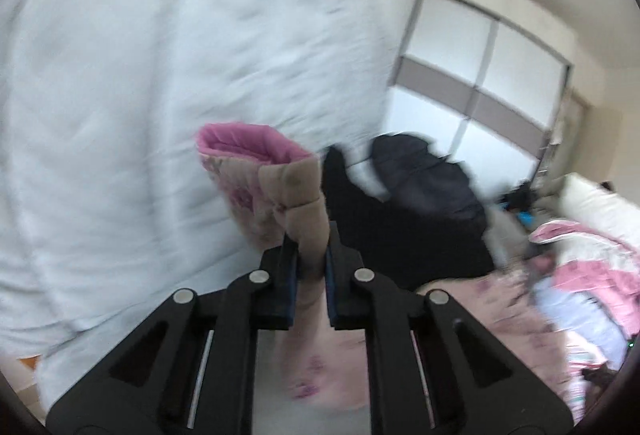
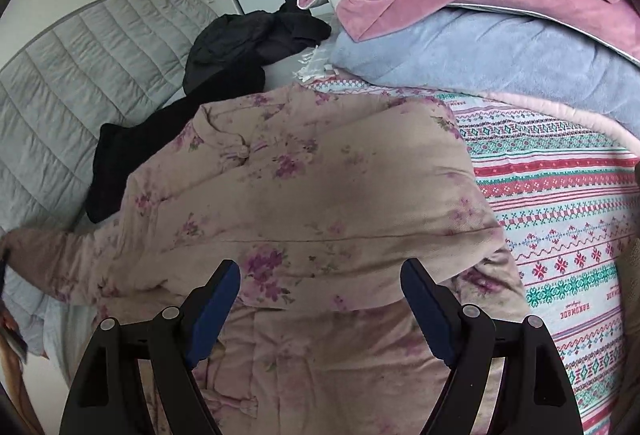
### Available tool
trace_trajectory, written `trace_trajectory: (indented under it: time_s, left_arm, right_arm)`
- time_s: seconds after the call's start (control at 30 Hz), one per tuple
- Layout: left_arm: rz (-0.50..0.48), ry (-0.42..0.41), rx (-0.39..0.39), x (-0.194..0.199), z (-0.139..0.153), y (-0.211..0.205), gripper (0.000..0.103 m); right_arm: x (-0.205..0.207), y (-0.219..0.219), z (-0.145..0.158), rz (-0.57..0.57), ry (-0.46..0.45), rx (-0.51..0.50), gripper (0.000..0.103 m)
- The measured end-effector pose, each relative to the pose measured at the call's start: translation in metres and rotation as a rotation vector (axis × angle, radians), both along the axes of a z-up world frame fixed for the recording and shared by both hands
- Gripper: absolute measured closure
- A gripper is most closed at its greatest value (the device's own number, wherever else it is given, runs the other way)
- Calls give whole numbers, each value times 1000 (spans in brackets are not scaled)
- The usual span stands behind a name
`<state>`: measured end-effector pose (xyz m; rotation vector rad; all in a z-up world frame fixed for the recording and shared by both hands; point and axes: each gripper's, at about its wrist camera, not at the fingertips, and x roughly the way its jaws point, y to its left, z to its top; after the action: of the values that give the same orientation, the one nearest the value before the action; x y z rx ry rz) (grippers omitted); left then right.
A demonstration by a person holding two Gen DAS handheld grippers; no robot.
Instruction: Fold large clothes
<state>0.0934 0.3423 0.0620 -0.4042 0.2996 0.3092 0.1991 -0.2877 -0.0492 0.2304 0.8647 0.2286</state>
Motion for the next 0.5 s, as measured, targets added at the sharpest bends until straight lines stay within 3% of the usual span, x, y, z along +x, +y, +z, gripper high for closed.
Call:
trace_trajectory:
  time_s: [0.27,0.5]
  left_arm:
    - [-350,-126,-53,67,69,-123,91]
    - [-632,-76,-77,115,61,-254,91]
  right_arm:
    - [-1,-10,5,1,0,72,19]
    - [-2,-12,6,14,-6,99,19]
